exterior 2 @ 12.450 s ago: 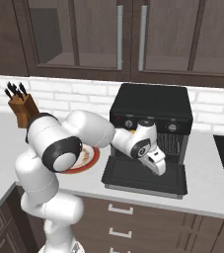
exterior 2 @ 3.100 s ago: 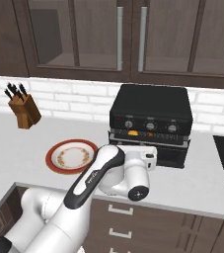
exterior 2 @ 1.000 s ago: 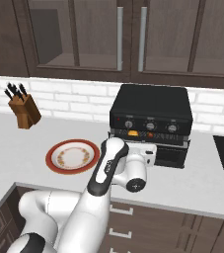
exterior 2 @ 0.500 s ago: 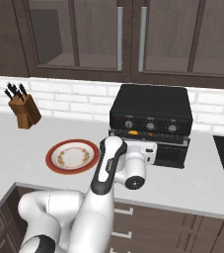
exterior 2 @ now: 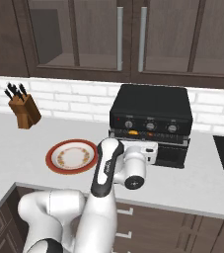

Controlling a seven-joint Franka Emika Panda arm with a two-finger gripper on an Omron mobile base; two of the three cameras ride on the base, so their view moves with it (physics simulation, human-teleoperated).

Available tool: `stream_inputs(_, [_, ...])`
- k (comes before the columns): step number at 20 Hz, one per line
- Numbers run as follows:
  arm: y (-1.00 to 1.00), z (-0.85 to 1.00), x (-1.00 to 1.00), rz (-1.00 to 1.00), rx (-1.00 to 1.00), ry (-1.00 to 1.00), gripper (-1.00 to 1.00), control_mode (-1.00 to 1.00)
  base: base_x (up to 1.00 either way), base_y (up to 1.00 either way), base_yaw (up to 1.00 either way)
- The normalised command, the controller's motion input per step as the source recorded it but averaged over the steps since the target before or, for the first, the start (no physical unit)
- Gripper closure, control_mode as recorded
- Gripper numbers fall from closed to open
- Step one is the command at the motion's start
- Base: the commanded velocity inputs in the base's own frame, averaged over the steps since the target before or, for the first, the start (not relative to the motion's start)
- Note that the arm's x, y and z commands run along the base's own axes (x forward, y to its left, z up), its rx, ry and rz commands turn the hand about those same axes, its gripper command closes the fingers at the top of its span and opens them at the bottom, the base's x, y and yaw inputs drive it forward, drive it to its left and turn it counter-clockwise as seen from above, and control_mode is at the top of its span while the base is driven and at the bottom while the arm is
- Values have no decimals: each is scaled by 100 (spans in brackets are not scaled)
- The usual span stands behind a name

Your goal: Pick up the kebab skewer and baguette bread, and place them inside the toaster oven. Close the toaster oven door and start by setting the timer.

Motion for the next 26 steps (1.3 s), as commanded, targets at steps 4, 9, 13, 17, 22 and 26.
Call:
stream_inputs(4, [7,-43,30,-2,-1,0,-100,-100,0,0,0])
stream_inputs(9, [11,-42,32,-2,-1,0,-100,-100,0,0,0])
stream_inputs(13, [12,-44,23,-2,0,0,-100,-100,0,0,0])
stream_inputs(17, [13,-46,22,-2,-1,2,-100,-100,0,0,0])
stream_inputs(22, [10,-49,22,-2,-1,5,-100,-100,0,0,0])
stream_inputs(26, [1,-16,-5,-1,0,3,-100,-100,0,0,0])
